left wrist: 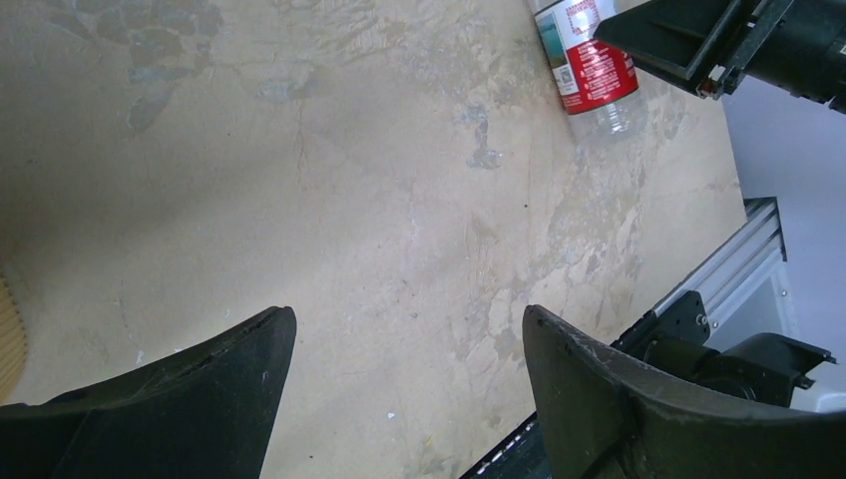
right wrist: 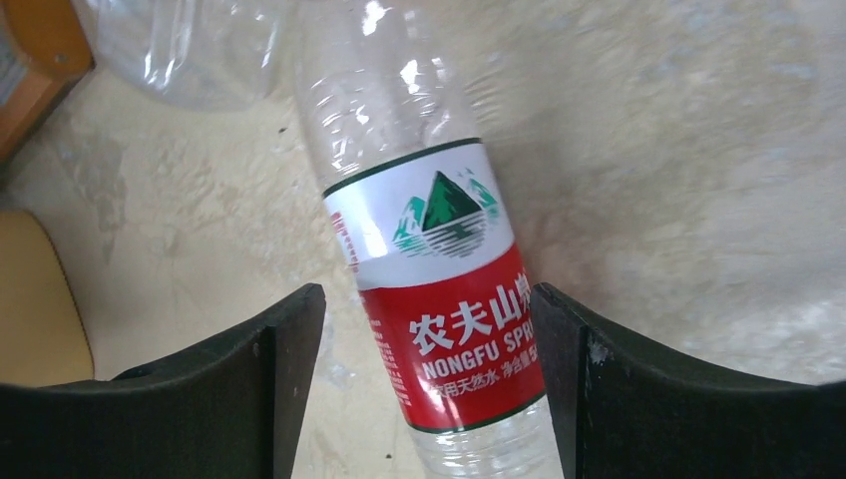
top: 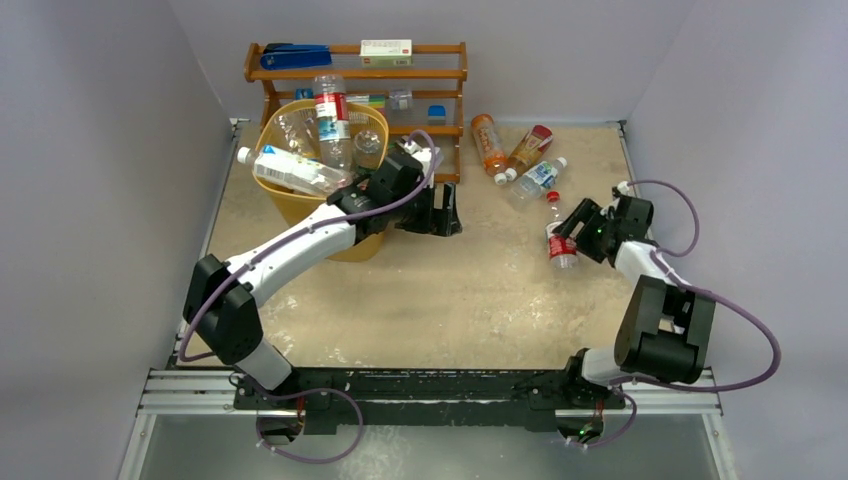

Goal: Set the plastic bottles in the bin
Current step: Adjust the plastic bottle at the center of the board.

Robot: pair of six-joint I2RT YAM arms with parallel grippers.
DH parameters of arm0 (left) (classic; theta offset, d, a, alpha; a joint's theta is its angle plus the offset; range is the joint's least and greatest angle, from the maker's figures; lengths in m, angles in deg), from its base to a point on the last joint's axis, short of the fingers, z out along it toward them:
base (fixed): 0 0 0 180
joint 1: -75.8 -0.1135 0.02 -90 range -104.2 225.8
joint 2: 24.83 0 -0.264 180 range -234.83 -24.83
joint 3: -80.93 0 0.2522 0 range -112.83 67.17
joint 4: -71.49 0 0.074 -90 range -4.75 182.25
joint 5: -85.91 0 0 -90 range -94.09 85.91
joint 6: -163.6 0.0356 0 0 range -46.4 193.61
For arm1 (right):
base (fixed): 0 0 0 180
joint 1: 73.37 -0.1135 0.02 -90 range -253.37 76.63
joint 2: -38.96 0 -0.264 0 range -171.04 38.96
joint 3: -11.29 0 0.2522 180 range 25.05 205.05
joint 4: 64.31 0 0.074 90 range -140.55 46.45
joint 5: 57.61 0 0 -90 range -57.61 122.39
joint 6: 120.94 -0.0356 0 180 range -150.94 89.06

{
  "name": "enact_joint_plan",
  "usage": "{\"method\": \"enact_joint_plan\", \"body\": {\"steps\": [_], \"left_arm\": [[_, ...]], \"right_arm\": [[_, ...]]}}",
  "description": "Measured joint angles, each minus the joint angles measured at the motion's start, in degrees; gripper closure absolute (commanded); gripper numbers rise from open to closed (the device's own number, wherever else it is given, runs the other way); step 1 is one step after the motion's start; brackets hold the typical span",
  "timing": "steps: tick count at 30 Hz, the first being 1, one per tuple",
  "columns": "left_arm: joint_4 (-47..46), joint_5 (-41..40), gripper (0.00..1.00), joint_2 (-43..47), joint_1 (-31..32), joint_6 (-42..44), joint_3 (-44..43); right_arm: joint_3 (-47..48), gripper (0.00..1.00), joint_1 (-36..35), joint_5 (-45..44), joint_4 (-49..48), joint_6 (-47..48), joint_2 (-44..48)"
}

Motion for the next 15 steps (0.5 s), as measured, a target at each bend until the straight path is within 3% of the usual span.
{"method": "enact_joint_plan", "body": {"steps": [15], "left_arm": [[-5.38, -0.61, 0.16, -6.78, 0.98, -0.5, 1.55]], "right_arm": [[-3.98, 0.33, -15.39, -0.22, -1.99, -4.61, 3.58]]}}
